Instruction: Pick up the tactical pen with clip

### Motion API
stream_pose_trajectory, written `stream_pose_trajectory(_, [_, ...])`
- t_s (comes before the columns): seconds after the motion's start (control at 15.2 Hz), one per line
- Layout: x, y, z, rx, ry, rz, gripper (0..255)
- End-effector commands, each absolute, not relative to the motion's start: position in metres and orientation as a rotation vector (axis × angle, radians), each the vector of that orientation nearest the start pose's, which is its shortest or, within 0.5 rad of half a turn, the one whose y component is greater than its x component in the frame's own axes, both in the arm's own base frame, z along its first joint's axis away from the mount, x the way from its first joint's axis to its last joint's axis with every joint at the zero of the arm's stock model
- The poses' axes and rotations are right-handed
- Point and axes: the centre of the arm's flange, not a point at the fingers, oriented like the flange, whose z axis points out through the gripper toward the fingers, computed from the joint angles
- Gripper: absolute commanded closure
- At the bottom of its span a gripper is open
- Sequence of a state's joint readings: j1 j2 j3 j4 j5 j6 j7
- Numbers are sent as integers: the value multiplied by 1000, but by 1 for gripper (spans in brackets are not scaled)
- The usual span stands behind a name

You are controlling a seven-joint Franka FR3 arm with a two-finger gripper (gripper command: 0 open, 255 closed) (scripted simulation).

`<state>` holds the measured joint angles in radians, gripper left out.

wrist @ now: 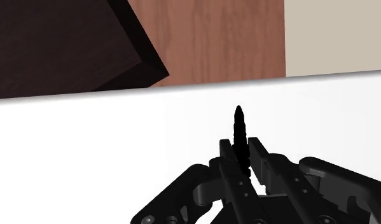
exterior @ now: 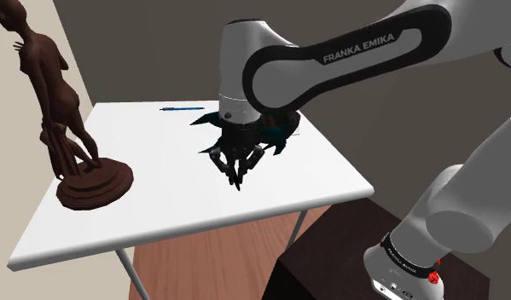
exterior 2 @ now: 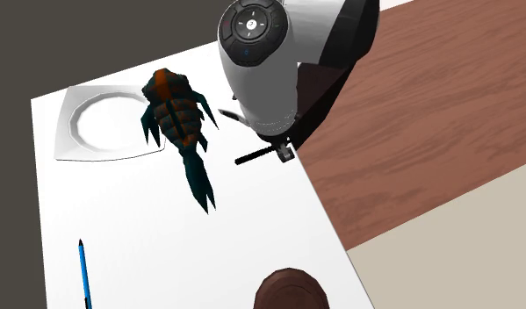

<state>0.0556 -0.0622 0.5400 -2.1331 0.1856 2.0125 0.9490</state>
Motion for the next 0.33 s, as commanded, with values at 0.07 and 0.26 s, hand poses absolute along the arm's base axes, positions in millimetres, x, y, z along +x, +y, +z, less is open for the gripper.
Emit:
stream_pose_trajectory(0.07, [425, 303, 441, -3010, 674, 217, 255])
stream_pose_trajectory(0.26, [425, 303, 447, -3010, 674, 217, 255])
